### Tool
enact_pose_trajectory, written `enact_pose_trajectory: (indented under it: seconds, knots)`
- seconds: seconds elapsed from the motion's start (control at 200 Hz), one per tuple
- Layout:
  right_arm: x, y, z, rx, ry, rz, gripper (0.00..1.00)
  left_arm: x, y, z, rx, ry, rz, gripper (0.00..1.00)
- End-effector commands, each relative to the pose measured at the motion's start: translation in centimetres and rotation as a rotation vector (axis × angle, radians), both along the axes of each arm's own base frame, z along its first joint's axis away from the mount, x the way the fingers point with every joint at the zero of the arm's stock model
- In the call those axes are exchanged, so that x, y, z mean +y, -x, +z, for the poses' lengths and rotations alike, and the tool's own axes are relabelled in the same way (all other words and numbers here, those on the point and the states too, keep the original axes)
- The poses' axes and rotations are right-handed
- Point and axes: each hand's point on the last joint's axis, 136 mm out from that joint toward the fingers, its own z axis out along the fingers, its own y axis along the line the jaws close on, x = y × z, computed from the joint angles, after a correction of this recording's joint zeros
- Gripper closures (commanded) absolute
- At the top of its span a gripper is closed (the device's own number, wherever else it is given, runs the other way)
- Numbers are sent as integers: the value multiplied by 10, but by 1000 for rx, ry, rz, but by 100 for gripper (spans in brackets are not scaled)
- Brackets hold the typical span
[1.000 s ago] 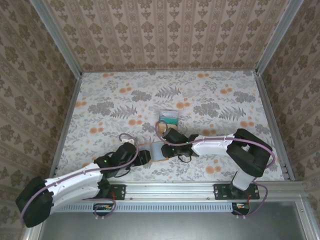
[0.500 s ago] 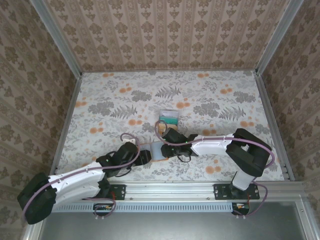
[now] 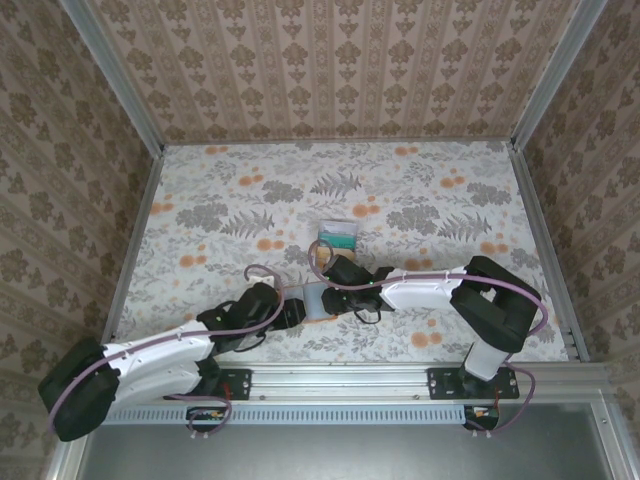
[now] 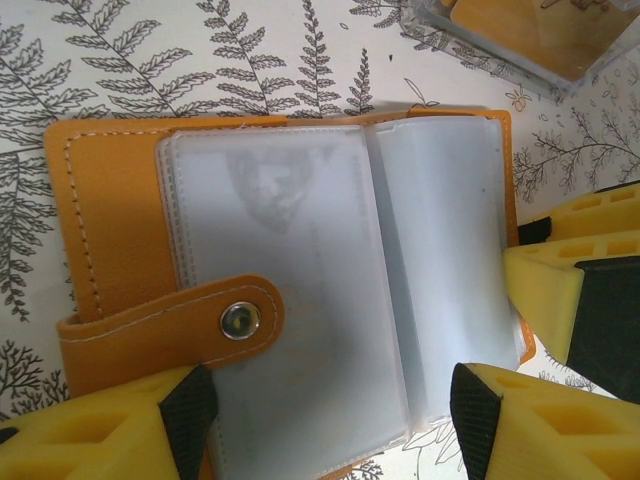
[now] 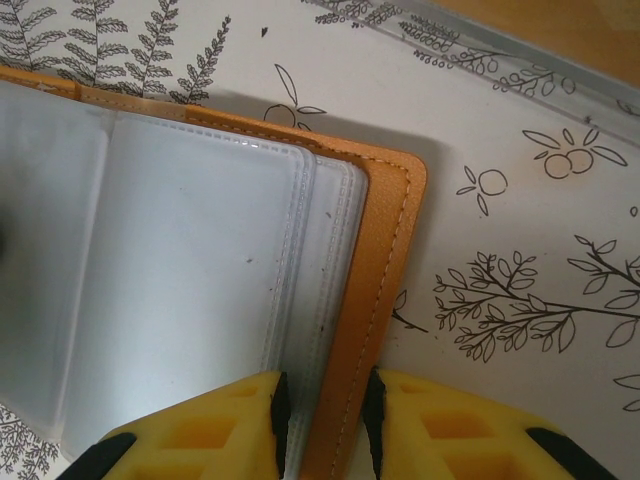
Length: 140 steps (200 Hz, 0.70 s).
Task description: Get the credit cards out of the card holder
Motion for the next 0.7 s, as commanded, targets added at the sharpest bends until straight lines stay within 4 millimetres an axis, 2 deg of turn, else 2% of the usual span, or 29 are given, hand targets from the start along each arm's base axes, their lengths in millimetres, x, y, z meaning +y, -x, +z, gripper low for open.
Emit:
enact_pose_trajectory:
  seconds: [0.0, 0.55, 0.695]
  knots:
    - [4, 5, -10, 26, 19, 11, 69, -19, 3, 15, -11, 62, -62, 32]
    - [3, 6, -13, 31, 31, 12, 69, -34, 3, 30, -41, 114, -99, 32]
    - [3, 6, -13, 32, 29, 10, 69, -32, 2, 35, -54, 104, -90, 22]
